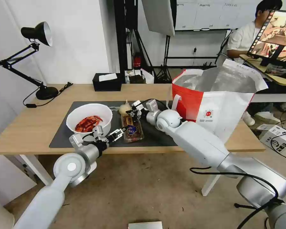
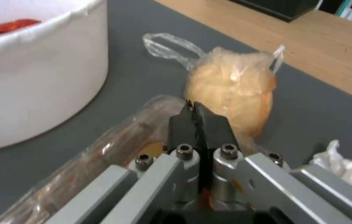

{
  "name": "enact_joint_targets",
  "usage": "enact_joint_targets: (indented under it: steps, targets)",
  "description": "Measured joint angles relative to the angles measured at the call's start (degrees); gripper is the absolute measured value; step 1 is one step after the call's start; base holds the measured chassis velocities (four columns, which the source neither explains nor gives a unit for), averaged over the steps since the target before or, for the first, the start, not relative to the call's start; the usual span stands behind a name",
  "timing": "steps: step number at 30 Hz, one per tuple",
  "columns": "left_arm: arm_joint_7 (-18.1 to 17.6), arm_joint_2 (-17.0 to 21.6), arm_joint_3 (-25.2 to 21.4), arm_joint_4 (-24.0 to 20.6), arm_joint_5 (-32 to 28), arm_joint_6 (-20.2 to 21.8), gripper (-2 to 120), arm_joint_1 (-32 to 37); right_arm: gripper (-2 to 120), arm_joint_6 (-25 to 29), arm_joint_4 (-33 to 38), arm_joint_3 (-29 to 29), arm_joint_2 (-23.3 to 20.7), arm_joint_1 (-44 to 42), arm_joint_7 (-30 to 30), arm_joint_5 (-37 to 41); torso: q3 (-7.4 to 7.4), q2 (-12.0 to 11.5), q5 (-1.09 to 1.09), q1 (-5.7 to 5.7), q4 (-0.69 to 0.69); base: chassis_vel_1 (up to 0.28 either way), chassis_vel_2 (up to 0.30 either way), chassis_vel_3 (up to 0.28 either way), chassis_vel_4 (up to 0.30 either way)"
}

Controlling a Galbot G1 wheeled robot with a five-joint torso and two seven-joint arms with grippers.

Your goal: Pick up the trash from the table and place it into the takeout bag.

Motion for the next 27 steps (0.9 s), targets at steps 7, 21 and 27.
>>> enact_joint_targets:
  steps: [7, 21, 27]
  targets:
    - [-0.14, 0.32, 0.34, 0.32, -0.05, 0.00, 100, -0.40, 0, -0.30, 0.11, 0.05, -0.35, -1.08, 0.00, -0.85, -0.01, 0.00, 0.01, 0.00, 0.00, 0.000, 0.000, 0.000, 0.000]
    - [-1.39, -1.79, 2.95, 1.97, 0.83, -0.33, 100, -1.97, 0, -0.33, 0.98, 0.49, -1.47, -1.74, -0.03, -0.94, 0.00, 0.00, 0.01, 0.00, 0.00, 0.000, 0.000, 0.000, 0.000]
    - [-1.88, -2.20, 3.61, 2.60, 0.80, -0.37, 100, -2.57, 0, -0.32, 1.29, 0.64, -1.54, -1.94, 0.02, -0.89, 0.00, 0.00, 0.01, 0.00, 0.00, 0.000, 0.000, 0.000, 0.000]
